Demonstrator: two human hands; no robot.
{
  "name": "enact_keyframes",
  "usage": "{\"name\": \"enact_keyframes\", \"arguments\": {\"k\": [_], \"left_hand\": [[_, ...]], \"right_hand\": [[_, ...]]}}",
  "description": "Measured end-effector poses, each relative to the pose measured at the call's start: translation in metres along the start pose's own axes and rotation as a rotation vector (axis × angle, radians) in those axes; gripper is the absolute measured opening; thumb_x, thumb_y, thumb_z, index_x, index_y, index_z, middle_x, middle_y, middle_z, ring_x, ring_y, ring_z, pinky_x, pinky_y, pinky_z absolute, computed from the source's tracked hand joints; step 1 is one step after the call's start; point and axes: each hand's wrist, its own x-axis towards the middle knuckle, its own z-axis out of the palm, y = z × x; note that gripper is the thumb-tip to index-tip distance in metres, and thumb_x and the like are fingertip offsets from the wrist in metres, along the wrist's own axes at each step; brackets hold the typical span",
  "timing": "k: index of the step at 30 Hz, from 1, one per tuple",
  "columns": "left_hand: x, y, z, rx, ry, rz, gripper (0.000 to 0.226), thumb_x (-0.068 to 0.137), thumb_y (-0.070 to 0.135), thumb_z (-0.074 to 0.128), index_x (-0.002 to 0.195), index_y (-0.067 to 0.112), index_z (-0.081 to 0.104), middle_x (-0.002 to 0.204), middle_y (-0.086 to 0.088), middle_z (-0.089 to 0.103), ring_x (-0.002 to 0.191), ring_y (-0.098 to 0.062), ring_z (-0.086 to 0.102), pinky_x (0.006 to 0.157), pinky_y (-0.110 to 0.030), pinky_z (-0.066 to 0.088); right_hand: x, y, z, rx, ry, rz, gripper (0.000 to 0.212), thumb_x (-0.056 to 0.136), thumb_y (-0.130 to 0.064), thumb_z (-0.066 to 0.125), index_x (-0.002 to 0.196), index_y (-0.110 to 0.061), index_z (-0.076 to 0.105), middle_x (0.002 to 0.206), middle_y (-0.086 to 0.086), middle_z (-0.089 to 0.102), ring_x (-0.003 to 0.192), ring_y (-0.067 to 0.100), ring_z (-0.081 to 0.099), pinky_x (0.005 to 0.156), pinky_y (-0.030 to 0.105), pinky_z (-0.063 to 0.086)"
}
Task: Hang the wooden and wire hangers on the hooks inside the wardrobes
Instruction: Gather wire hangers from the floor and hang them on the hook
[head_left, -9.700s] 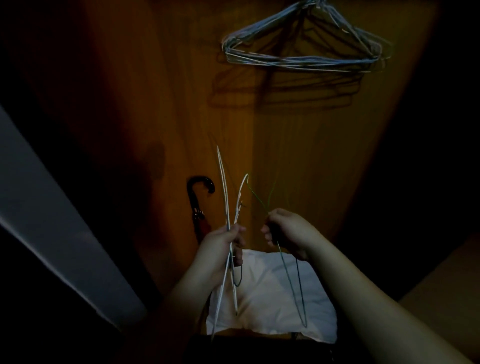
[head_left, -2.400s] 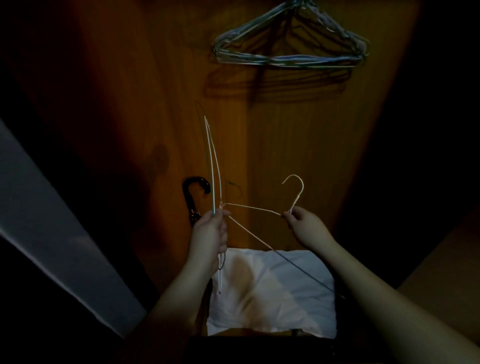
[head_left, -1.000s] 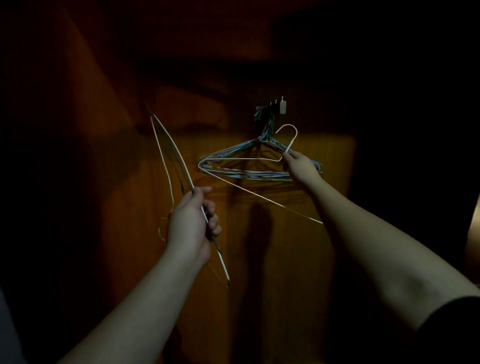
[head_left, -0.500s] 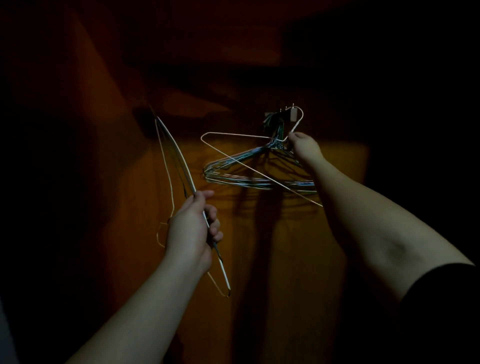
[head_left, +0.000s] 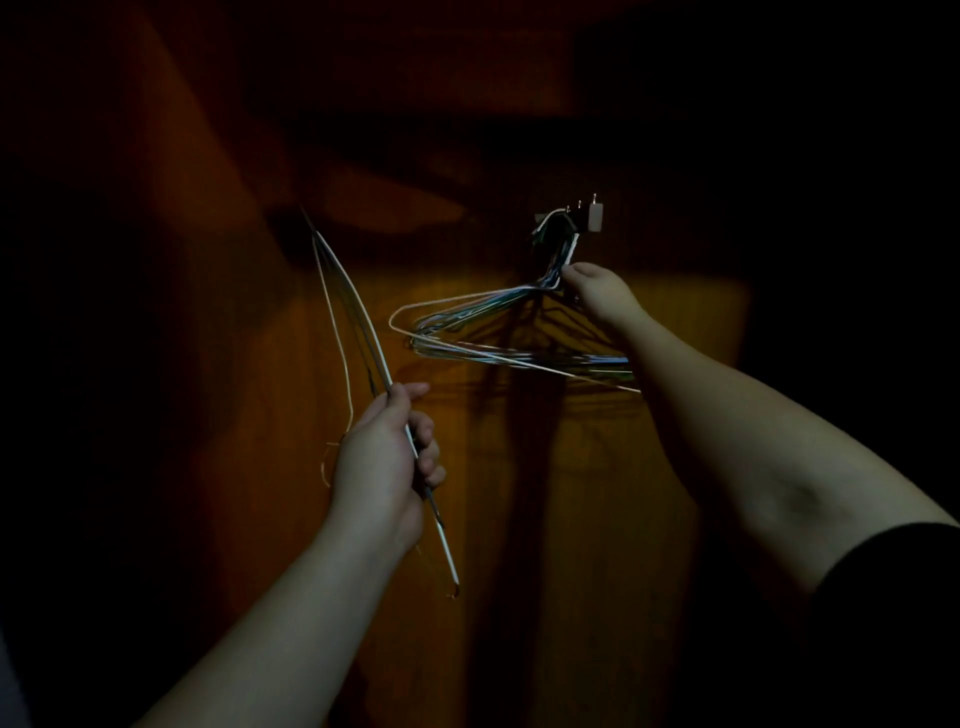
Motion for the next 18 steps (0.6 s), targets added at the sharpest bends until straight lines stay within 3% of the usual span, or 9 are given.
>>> {"name": "enact_keyframes", "arguments": {"k": [6, 10, 12, 15, 18], "left_hand": [[0.001, -0.004, -0.004, 0.013, 0.006, -0.009, 0.026, 0.104, 0.029, 0.041, 0.101, 0.012, 0.06, 0.054, 0.003, 0.043, 0.034, -0.006, 0.032, 0.034, -0.018, 0.026], [0.0, -0.005, -0.005, 0.023, 0.012, -0.019, 0.025, 0.104, 0.029, 0.041, 0.1, 0.013, 0.06, 0.055, 0.002, 0.042, 0.035, -0.006, 0.032, 0.033, -0.019, 0.026], [-0.001, -0.005, -0.006, 0.023, 0.016, -0.021, 0.025, 0.104, 0.028, 0.04, 0.1, 0.012, 0.06, 0.054, 0.002, 0.042, 0.034, -0.006, 0.032, 0.033, -0.018, 0.026], [-0.002, -0.005, -0.009, 0.024, 0.017, -0.032, 0.026, 0.104, 0.028, 0.04, 0.101, 0.012, 0.06, 0.054, 0.003, 0.042, 0.035, -0.006, 0.032, 0.034, -0.017, 0.026], [-0.003, -0.004, -0.011, 0.021, 0.012, -0.044, 0.026, 0.104, 0.028, 0.04, 0.101, 0.012, 0.059, 0.055, 0.003, 0.042, 0.035, -0.006, 0.032, 0.035, -0.017, 0.026]], "right_hand": [[-0.002, 0.01, 0.001, -0.069, 0.007, -0.028, 0.035, 0.103, -0.04, 0.041, 0.117, -0.017, 0.063, 0.099, -0.004, 0.063, 0.082, 0.004, 0.055, 0.064, 0.022, 0.04], [-0.001, 0.014, 0.0, -0.09, 0.013, -0.045, 0.035, 0.103, -0.04, 0.039, 0.117, -0.017, 0.063, 0.102, -0.003, 0.064, 0.087, 0.007, 0.057, 0.067, 0.022, 0.041], [0.0, 0.015, -0.001, -0.103, 0.022, -0.051, 0.037, 0.103, -0.041, 0.039, 0.117, -0.017, 0.064, 0.103, -0.002, 0.064, 0.091, 0.009, 0.058, 0.072, 0.026, 0.044], [0.007, 0.018, -0.002, -0.248, 0.083, -0.075, 0.046, 0.1, -0.049, 0.039, 0.114, -0.015, 0.066, 0.115, 0.007, 0.06, 0.108, 0.024, 0.056, 0.095, 0.046, 0.045], [0.013, 0.024, -0.002, -0.335, 0.143, -0.036, 0.053, 0.096, -0.06, 0.037, 0.113, -0.018, 0.065, 0.121, 0.006, 0.054, 0.112, 0.025, 0.051, 0.1, 0.052, 0.042]]}}
